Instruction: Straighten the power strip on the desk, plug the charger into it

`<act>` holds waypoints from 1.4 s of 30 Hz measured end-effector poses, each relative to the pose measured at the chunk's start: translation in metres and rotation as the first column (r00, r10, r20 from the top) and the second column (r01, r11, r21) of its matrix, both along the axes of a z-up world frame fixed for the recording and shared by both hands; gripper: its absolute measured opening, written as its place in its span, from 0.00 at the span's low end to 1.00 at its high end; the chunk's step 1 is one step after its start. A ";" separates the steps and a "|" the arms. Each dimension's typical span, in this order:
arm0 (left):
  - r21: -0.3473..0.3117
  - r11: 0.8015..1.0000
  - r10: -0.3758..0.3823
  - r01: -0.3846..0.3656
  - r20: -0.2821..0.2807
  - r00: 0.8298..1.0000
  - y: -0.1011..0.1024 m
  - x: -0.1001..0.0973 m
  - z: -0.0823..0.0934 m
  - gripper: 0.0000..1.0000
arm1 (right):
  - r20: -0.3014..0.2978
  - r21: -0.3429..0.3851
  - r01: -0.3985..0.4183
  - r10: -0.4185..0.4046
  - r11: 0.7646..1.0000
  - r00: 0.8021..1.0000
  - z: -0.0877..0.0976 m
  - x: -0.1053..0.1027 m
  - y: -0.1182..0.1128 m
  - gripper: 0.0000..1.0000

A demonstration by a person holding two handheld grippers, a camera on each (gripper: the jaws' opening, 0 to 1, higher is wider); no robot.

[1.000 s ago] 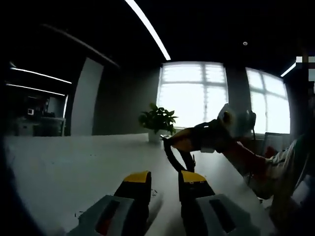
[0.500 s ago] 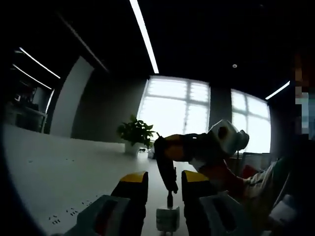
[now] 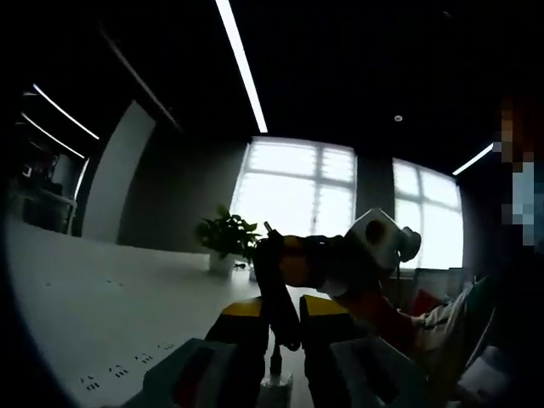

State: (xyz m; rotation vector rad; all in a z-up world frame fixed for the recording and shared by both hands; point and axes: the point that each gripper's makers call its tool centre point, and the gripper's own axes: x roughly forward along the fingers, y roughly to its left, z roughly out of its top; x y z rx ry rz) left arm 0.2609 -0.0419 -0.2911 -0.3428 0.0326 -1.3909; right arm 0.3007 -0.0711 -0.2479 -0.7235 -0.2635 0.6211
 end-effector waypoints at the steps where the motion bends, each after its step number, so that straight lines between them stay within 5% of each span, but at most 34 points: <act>1: -0.004 1.000 0.005 -0.005 -0.016 1.000 0.000 0.001 0.002 0.12 | -0.004 0.016 -0.002 0.002 1.000 1.000 0.001 0.000 0.000 0.04; 10: 0.028 0.995 0.094 -0.094 -0.022 0.995 0.004 0.010 0.006 0.08 | -0.056 0.177 0.018 -0.008 0.984 0.998 -0.006 0.015 0.001 0.05; 16: 0.033 0.990 0.140 -0.138 -0.046 0.989 0.008 0.017 0.005 0.07 | -0.159 0.309 0.058 -0.008 0.949 0.987 -0.015 0.024 0.005 0.08; 22: 0.025 0.988 0.154 -0.153 -0.036 0.987 0.008 0.015 0.006 0.06 | -0.288 0.448 0.111 0.026 0.887 0.957 -0.022 0.031 -0.001 0.19; 25: 0.030 0.987 0.161 -0.160 -0.025 0.987 0.007 0.013 0.007 0.06 | -0.370 0.492 0.130 0.071 0.861 0.926 -0.029 0.032 -0.001 0.19; 32: 0.028 0.986 0.165 -0.165 -0.003 0.986 0.008 0.012 0.010 0.07 | -0.547 0.518 0.191 0.152 0.834 0.823 -0.059 0.032 0.005 0.20; 33: 0.033 0.985 0.169 -0.169 0.004 0.986 0.007 0.011 0.009 0.07 | -0.572 0.546 0.204 0.184 0.813 0.799 -0.061 0.030 0.009 0.18; 39: 0.035 0.985 0.167 -0.168 0.040 0.985 0.007 0.009 0.013 0.07 | -0.587 0.563 0.208 0.209 0.799 0.782 -0.060 0.029 0.009 0.16; 42: 0.018 0.987 0.158 -0.159 0.044 0.986 0.007 0.007 0.016 0.07 | -0.570 0.611 0.190 0.261 0.768 0.779 -0.051 0.028 0.007 0.13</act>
